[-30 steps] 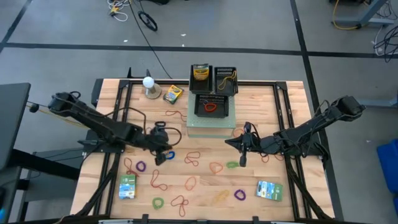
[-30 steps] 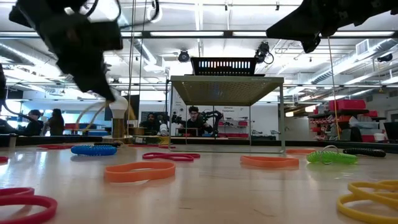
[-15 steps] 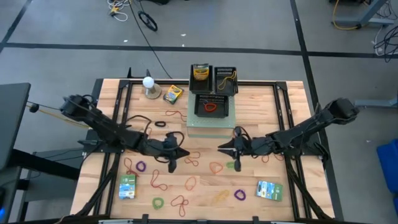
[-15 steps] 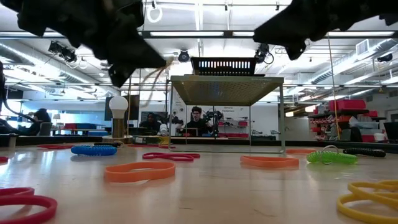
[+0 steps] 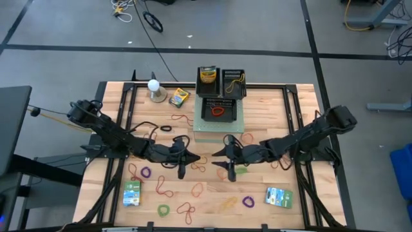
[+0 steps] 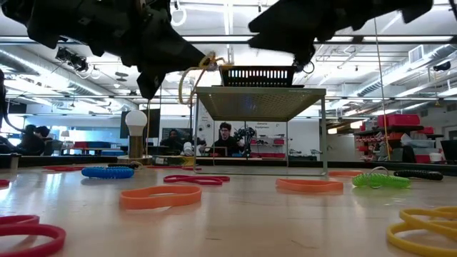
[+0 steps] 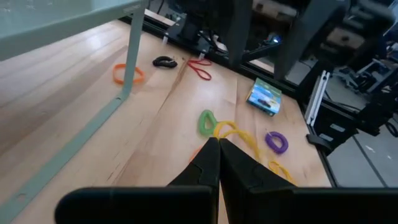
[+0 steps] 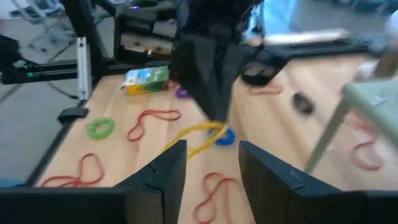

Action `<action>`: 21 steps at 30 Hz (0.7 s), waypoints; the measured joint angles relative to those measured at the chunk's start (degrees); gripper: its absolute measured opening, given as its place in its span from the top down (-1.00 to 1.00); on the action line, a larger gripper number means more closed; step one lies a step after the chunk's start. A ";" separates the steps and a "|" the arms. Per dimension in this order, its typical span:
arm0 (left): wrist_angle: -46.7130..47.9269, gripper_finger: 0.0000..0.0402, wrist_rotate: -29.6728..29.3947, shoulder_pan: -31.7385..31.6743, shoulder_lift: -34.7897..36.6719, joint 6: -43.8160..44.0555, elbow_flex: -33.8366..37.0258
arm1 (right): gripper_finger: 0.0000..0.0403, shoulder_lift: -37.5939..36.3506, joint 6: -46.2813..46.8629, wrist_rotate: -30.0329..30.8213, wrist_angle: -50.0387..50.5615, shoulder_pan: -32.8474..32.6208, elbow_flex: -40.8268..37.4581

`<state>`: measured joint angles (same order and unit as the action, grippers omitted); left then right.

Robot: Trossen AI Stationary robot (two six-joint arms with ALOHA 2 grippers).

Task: Pick & Place Office Desk Supplies
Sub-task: Put the yellow rubber band into the top right black bin on the shelf

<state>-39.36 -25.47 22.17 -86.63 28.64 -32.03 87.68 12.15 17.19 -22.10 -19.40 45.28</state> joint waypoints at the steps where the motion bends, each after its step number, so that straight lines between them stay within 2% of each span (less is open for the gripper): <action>1: -0.31 0.98 0.00 0.00 0.00 0.01 -0.01 | 0.20 1.06 1.16 -1.12 0.06 0.51 0.72; 8: -0.98 0.98 -0.29 -0.02 0.00 -1.05 -0.07 | 0.20 7.67 2.77 -6.12 -0.05 3.75 5.85; 12: -1.00 0.98 -1.20 0.00 0.00 -1.51 -0.07 | 0.29 10.17 5.00 -9.25 -0.26 5.14 7.40; 16: -0.78 0.98 -1.53 -0.01 0.00 -1.77 -0.07 | 0.50 10.79 5.07 -9.41 -0.42 5.96 7.70; 21: -0.80 0.91 -2.60 0.00 0.00 -2.12 -0.07 | 0.88 10.77 4.49 -8.52 -0.75 6.10 7.73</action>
<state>-40.16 -28.08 22.17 -86.63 26.52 -32.10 98.45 16.64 8.67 -22.85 -13.30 53.01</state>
